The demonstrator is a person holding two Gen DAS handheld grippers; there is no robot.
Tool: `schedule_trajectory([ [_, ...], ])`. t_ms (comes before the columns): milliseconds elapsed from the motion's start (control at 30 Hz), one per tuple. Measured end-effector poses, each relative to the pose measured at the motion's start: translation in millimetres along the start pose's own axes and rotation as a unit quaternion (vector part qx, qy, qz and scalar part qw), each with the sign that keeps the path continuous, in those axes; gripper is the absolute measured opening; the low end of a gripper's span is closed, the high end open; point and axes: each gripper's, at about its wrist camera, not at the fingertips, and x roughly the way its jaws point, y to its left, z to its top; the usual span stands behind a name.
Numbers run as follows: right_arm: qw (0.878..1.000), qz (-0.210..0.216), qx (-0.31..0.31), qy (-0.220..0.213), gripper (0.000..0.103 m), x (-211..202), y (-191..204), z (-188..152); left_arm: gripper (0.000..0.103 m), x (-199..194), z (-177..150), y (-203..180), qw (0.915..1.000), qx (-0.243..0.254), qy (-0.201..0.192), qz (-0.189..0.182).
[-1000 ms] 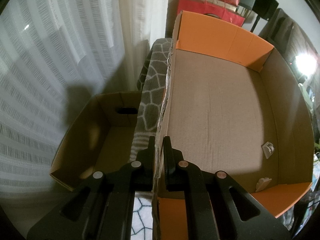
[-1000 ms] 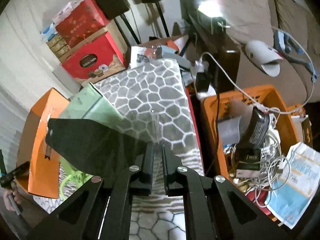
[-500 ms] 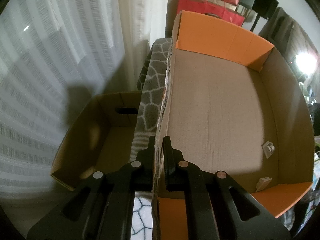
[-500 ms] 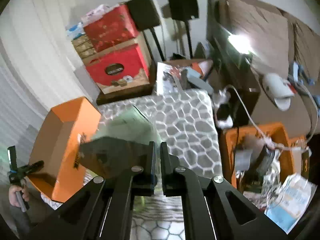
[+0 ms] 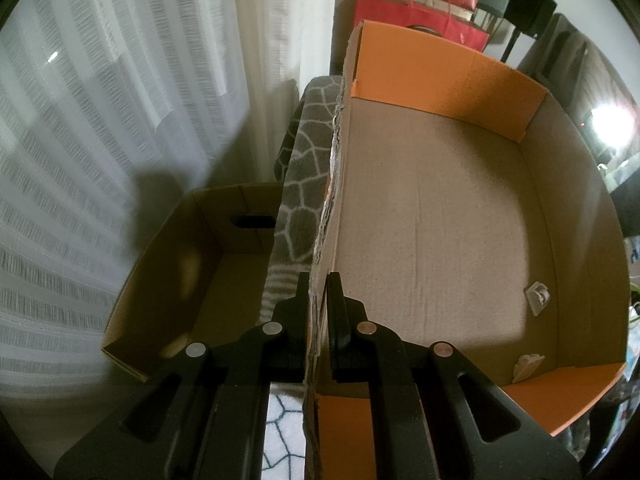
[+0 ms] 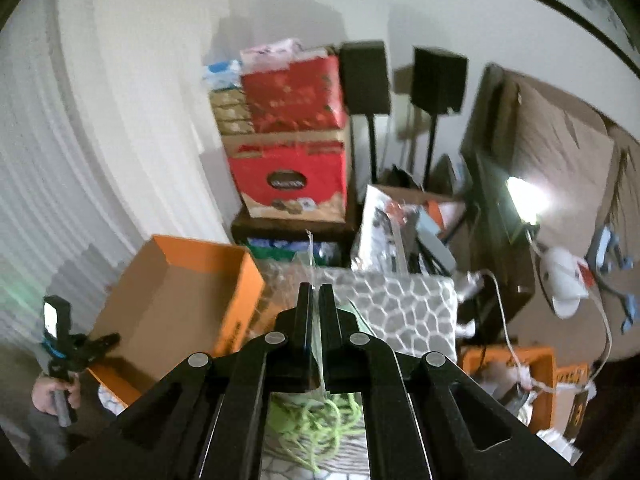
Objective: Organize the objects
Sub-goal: 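Lift and carry the black bagged mask toward the orange box with the right gripper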
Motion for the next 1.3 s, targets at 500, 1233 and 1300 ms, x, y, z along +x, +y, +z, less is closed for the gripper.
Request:
schedule_trajectory([
  [500, 0.995, 0.048, -0.083, -0.039, 0.003, -25.1, 109.7, 62.3, 0.006, 0.5, 1.4, -0.9, 1.0, -0.001, 0.001, -0.001],
  [1233, 0.974, 0.194, -0.105, 0.055, 0.003, 62.0, 205.7, 23.4, 0.006, 0.1, 0.4, -1.8, 1.0, -0.003, 0.001, -0.003],
  [1300, 0.972, 0.202, -0.095, 0.069, 0.003, 74.5, 203.6, 16.7, 0.006, 0.3, 0.2, -1.5, 1.0, -0.003, 0.0, -0.003],
])
